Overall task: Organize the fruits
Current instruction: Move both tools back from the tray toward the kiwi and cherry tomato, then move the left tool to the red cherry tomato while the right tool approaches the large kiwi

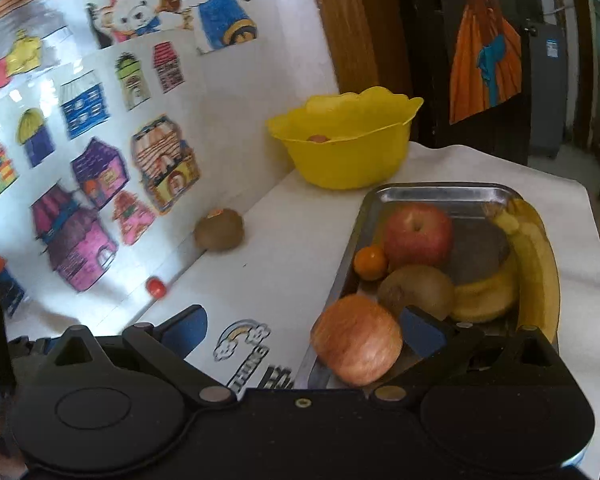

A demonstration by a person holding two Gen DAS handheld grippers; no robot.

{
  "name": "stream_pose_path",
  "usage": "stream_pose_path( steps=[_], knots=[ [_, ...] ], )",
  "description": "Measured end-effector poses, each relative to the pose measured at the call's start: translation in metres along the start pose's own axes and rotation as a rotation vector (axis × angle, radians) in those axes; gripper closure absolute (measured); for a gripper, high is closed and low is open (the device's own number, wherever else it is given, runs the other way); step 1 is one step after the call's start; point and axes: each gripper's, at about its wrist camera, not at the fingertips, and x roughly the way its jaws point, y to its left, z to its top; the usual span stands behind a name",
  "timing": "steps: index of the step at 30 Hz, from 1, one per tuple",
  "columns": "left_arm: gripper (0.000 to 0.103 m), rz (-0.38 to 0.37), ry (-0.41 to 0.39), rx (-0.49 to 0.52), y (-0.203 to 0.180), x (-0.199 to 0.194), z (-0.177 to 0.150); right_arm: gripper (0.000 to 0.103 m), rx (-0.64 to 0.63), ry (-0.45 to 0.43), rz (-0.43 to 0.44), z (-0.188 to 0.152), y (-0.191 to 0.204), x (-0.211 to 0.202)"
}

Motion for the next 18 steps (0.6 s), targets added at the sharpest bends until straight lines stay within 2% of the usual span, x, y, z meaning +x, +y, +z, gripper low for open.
stream_pose_path(
  steps=[5,8,11,14,18],
  knots=[
    [0.001,-0.060,-0.032,0.046,-0.005,0.024,0.007,0.001,0.014,0.003,-0.012,0.014,-0.007,0.018],
    [0.001,-0.082,-0.022,0.044,-0.005,0.037,0.010,0.001,0.000,0.027,0.000,0.021,-0.005,0.033],
    [0.001,-0.064,-0.022,0.031,-0.002,0.046,0.011,0.001,-0.027,0.036,0.012,0.031,0.002,0.048],
    [0.001,-0.005,-0.016,0.024,-0.003,0.055,0.011,0.001,-0.060,0.050,0.025,0.041,0.010,0.064],
    [0.001,-0.012,-0.007,-0.005,-0.003,0.063,0.014,0.001,-0.089,0.105,0.036,0.051,0.018,0.089]
  ],
)
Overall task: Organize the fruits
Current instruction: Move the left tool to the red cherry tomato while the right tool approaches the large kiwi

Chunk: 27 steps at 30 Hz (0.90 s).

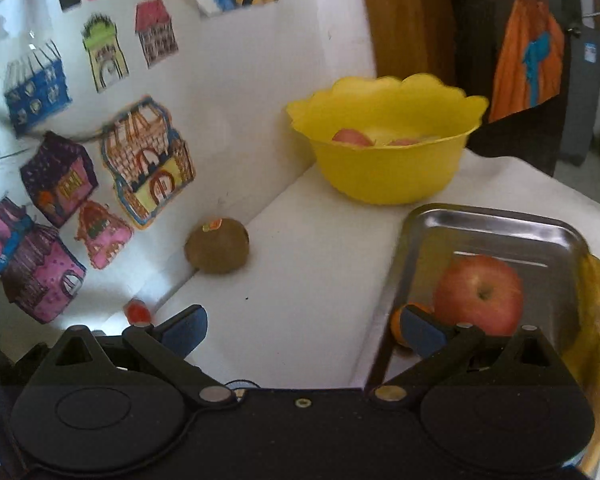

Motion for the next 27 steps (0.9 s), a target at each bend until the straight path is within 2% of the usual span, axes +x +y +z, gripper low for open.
stream_pose_path(
  steps=[8,15,17,21,27],
  knots=[
    [0.005,-0.024,-0.012,-0.039,-0.002,0.014,0.010,0.001,-0.153,0.062,0.032,0.022,0.015,0.038],
    [0.010,0.031,0.000,-0.048,-0.008,0.023,0.015,0.001,-0.266,0.124,0.109,0.039,0.032,0.074],
    [0.013,0.042,-0.001,-0.056,-0.008,0.023,0.015,0.001,-0.274,0.146,0.143,0.044,0.035,0.085],
    [0.019,0.050,-0.004,-0.078,-0.008,0.025,0.018,0.003,-0.214,0.196,0.212,0.054,0.036,0.109],
    [0.028,0.074,-0.009,-0.107,-0.003,0.027,0.019,0.009,-0.236,0.206,0.263,0.061,0.046,0.133]
  ],
)
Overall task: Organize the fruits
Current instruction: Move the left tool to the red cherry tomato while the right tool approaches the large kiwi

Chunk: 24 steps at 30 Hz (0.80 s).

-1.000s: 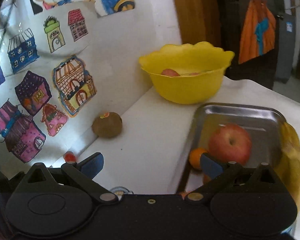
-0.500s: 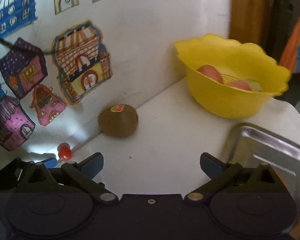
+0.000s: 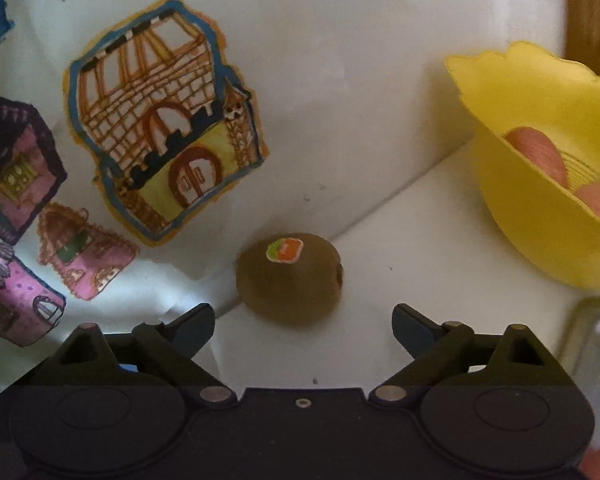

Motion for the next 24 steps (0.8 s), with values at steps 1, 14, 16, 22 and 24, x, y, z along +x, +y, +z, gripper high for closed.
stream_pose_path(
  steps=[1,14,16,22,24],
  knots=[
    [0.028,0.003,0.000,-0.002,0.002,-0.001,-0.003,0.009,-0.004,0.002,0.005,0.002,0.000,0.003],
    [0.039,0.058,0.001,-0.024,-0.008,-0.009,0.002,0.033,-0.028,-0.019,0.016,0.015,0.002,0.031],
    [0.041,0.064,-0.002,-0.035,-0.008,-0.009,0.003,0.034,-0.026,-0.021,0.021,0.012,-0.001,0.030],
    [0.048,0.081,-0.007,-0.062,-0.008,-0.008,0.004,0.034,-0.011,-0.010,0.019,0.003,-0.008,0.022],
    [0.049,0.087,-0.005,-0.076,-0.009,-0.006,0.006,0.034,0.006,0.001,0.008,-0.001,-0.012,0.015]
  ],
)
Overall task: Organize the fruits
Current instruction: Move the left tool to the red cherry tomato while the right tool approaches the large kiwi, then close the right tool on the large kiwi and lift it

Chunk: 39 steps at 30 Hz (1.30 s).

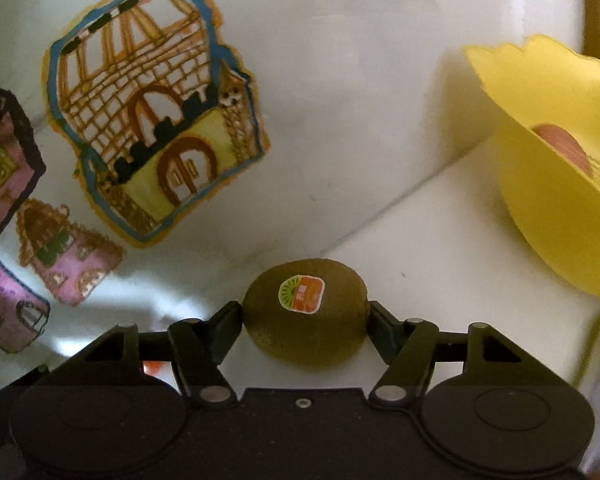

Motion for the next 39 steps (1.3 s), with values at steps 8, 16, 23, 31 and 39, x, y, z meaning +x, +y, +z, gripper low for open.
stream_pose_path(
  steps=[8,16,23,31,39],
  knots=[
    [0.054,0.032,0.023,-0.070,-0.004,0.008,0.011,0.034,0.074,0.010,-0.032,-0.021,-0.016,-0.024],
    [0.065,0.054,0.028,-0.120,0.000,0.012,0.017,0.034,0.090,0.006,-0.036,-0.034,-0.018,-0.031],
    [0.075,0.071,0.027,-0.150,0.009,0.009,0.015,0.034,0.084,0.003,-0.040,-0.028,-0.014,-0.025],
    [0.080,0.060,0.025,-0.154,0.011,0.006,0.014,0.034,0.079,0.006,-0.044,-0.027,-0.014,-0.026],
    [0.080,0.033,0.034,-0.130,0.021,0.002,0.009,0.034,0.073,0.042,-0.058,-0.031,-0.001,-0.028]
  ],
)
